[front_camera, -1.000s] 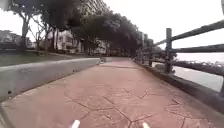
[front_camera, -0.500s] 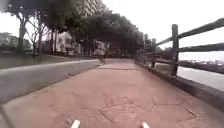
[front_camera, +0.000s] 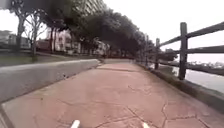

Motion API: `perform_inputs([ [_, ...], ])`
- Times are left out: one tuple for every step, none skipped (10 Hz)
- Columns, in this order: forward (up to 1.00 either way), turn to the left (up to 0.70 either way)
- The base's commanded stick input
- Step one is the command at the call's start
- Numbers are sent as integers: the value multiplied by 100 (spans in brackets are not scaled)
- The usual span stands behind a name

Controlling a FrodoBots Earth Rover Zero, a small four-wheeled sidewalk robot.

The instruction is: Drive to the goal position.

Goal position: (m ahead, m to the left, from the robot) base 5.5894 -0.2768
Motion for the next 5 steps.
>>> perform_inputs([
  [70,-9],
  [70,-21],
  [70,-16],
  [70,-4],
  [70,0],
])
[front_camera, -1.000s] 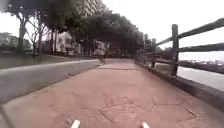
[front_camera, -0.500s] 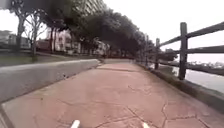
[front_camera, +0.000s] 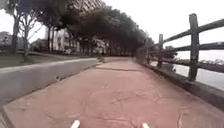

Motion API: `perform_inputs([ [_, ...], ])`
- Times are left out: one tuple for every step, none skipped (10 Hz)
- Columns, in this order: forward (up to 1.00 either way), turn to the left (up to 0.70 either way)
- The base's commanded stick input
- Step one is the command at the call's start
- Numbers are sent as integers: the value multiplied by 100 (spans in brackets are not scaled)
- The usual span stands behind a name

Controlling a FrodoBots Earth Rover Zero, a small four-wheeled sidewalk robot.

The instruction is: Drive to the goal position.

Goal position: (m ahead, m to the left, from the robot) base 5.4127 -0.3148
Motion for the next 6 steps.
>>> perform_inputs([
  [70,0],
  [70,0],
  [70,0],
  [70,0],
  [70,0],
  [70,0],
])
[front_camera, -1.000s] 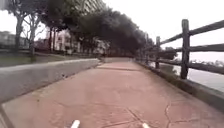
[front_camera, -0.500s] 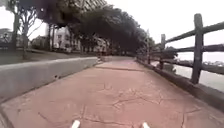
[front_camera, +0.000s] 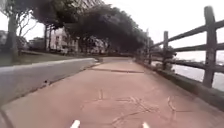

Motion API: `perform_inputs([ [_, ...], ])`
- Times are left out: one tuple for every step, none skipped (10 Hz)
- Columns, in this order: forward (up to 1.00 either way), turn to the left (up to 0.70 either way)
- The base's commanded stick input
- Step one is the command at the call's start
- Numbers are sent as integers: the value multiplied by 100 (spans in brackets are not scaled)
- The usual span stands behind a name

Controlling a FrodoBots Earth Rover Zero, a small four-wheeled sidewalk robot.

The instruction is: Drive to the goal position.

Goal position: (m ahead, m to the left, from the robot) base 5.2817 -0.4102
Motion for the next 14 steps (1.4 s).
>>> perform_inputs([
  [70,0],
  [70,0],
  [70,0],
  [70,0],
  [70,0],
  [70,0],
  [70,0],
  [70,0],
  [70,0],
  [70,0],
  [70,0],
  [70,0],
  [70,-1],
  [70,-8],
])
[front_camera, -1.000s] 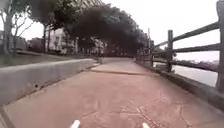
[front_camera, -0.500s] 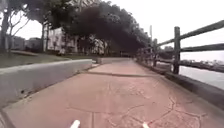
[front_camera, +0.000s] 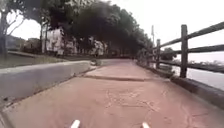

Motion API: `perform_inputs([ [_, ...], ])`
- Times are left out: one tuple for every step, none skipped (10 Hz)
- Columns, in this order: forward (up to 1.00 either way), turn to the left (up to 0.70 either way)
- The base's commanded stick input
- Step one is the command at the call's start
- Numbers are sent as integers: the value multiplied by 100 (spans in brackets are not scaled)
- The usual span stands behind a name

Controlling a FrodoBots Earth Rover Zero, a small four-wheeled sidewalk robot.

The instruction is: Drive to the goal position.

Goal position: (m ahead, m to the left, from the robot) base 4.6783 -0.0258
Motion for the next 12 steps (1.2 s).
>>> perform_inputs([
  [70,-16],
  [70,-25],
  [70,-31],
  [70,-29],
  [70,-22],
  [70,-14],
  [70,-6],
  [70,0],
  [70,0],
  [70,0],
  [70,0],
  [70,0],
])
